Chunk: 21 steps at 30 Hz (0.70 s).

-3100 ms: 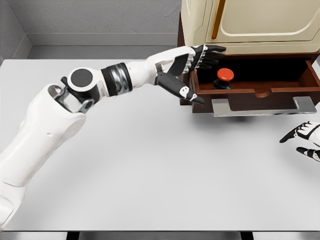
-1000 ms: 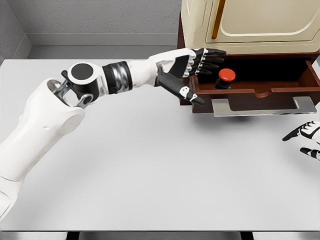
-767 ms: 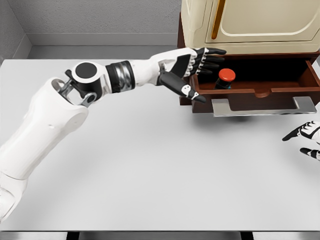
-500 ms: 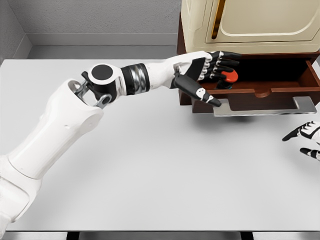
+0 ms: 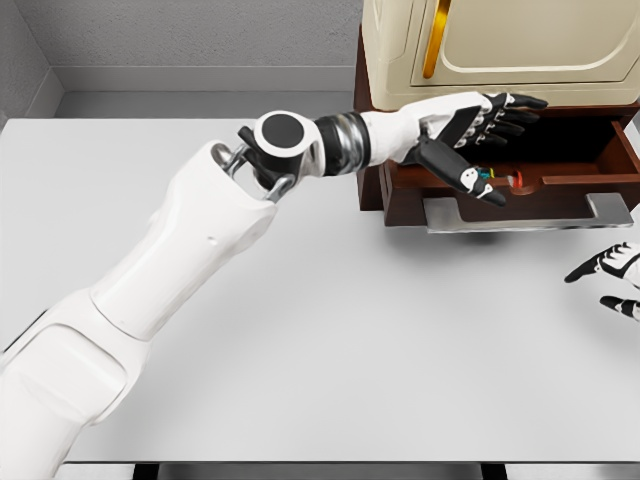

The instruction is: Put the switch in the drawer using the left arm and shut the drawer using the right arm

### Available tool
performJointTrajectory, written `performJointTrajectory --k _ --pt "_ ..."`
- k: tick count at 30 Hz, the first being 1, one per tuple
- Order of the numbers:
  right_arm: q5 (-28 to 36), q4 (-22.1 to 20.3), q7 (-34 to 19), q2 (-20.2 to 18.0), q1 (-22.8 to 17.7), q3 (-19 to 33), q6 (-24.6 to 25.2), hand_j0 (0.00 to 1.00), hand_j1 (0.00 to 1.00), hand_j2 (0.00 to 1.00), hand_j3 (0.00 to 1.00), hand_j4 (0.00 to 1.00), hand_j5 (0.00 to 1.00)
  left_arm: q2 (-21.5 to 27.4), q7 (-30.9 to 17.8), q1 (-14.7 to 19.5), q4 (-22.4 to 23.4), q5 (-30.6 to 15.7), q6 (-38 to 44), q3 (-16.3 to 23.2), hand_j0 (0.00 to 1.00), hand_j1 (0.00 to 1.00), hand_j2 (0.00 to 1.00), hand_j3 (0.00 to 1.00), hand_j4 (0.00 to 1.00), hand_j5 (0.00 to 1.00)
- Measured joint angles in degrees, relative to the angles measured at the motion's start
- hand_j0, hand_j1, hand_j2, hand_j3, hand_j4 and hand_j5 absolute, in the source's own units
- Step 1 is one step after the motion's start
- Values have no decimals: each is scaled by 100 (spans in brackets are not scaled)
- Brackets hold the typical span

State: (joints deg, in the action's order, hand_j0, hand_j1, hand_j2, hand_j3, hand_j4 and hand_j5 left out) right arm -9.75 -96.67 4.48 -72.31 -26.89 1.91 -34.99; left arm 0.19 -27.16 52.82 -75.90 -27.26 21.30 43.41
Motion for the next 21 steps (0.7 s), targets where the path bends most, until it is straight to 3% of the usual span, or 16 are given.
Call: performJointTrajectory --k 4,7,9,14,19,21 --pt "7 -11 -1 1 26 0 0 64 64 64 64 64 64 179 0 -202 -1126 -183 28 -6 100 100 100 100 100 100" --pt "8 -16 -1 3 35 0 0 64 64 64 64 64 64 878 5 -387 -2032 -647 37 -45 100 100 100 100 100 100" --pt "9 -23 -1 1 35 0 0 64 64 64 64 64 64 1465 -5 -439 -2374 -1034 7 -101 100 100 100 100 100 100" --pt "23 -48 0 5 44 0 0 64 64 64 64 64 64 2746 -350 -641 -2666 -1741 -539 -247 100 100 100 100 100 100" --pt "86 -45 13 2 175 -4 0 55 55 55 55 55 55 3876 -703 -1371 -2721 -1959 -1822 -486 100 100 100 100 100 100" --pt "172 -45 7 1 176 -11 0 53 53 53 53 53 53 4199 -744 -1960 -2727 -1963 -2266 -745 100 100 100 100 100 100"
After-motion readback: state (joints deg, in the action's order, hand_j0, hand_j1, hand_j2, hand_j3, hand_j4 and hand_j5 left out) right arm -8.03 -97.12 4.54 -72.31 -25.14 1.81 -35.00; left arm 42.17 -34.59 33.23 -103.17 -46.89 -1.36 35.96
